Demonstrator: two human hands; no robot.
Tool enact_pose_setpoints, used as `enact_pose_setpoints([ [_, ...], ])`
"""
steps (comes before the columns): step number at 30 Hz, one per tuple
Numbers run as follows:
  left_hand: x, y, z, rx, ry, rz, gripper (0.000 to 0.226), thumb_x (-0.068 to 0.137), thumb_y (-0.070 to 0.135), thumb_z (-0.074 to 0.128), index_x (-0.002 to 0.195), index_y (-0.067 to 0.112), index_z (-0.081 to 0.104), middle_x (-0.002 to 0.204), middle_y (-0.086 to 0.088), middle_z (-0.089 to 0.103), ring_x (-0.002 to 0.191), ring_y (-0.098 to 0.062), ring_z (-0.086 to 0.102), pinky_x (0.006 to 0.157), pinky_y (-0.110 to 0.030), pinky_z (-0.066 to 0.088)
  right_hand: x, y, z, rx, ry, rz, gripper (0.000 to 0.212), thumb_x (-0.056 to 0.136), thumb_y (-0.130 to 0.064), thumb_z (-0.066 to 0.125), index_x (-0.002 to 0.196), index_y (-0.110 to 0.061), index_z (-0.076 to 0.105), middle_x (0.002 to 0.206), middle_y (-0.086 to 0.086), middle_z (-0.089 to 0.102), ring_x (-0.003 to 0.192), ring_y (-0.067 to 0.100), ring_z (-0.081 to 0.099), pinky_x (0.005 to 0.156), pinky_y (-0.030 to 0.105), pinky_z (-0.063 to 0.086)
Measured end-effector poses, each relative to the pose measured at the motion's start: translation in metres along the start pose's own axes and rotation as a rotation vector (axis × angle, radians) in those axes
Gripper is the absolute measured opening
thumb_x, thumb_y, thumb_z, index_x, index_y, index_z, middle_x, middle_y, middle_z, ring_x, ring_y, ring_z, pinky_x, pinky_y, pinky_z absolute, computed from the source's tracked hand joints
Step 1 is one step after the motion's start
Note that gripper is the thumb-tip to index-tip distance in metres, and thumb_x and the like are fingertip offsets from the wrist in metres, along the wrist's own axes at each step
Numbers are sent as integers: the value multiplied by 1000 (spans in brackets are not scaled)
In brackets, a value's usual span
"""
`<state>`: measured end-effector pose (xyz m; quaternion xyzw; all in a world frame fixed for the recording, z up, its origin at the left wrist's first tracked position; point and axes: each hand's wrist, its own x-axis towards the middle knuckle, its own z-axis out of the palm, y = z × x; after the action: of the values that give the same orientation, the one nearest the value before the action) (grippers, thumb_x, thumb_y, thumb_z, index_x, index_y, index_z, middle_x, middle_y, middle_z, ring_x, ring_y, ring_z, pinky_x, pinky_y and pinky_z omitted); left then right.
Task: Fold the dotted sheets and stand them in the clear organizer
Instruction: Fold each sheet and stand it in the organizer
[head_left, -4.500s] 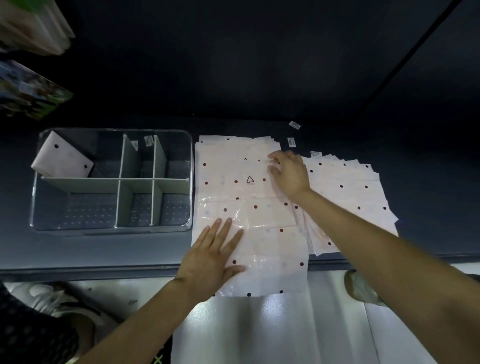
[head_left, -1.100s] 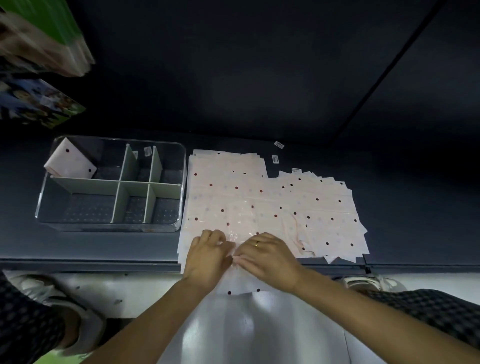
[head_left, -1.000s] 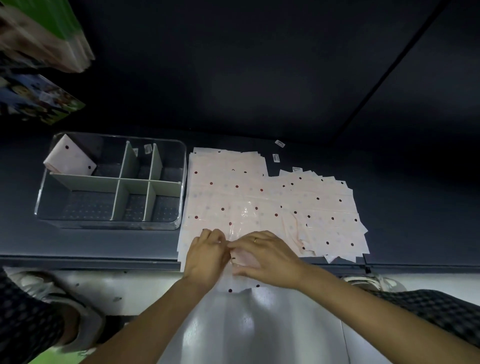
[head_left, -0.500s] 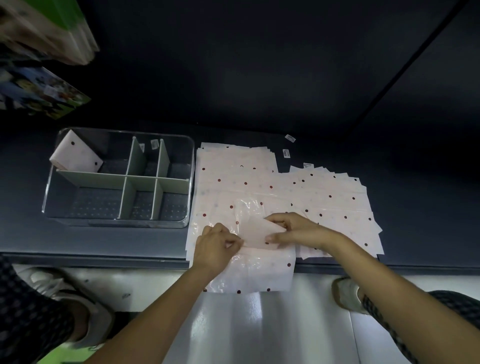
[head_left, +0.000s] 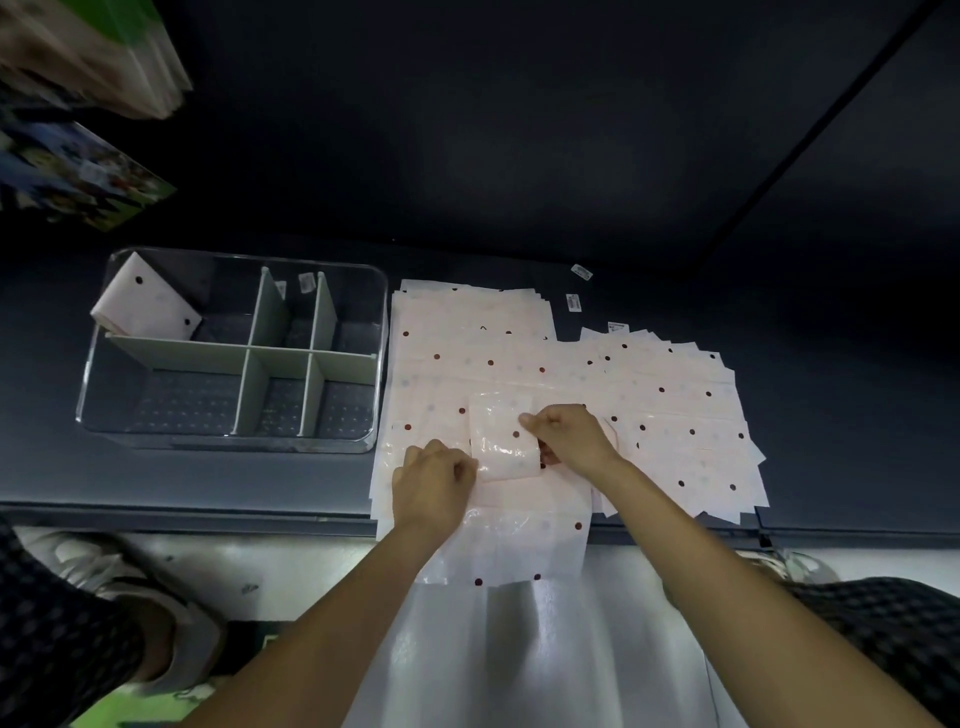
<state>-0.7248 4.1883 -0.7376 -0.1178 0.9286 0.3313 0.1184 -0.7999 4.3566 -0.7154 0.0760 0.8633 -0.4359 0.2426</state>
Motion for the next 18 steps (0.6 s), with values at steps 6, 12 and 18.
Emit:
enact_pose_setpoints([
  [6,-5,11,1,108,75,0,22,99,29,40,102,16,57,106,-3,57,103,-23,45,82,-33,36,3,-4,3,-132,10,19,39,97,-35,48,82,0,56,79,16,63,67,27,62,78,43,56],
  [12,-23,-1,5,345,54,457,52,100,36,34,146,14,27,156,-5,19,144,-27,16,118,-36,10,8,-4,5,-201,27,38,40,97,-36,47,64,-13,44,72,9,59,69,27,60,81,45,54],
  [18,-18,-24,3,657,-219,610,78,92,65,10,147,18,-19,151,-1,-29,140,-15,-27,114,-33,-20,10,-3,7,-243,44,49,40,96,-39,47,61,-20,45,74,7,62,80,31,65,83,43,53],
])
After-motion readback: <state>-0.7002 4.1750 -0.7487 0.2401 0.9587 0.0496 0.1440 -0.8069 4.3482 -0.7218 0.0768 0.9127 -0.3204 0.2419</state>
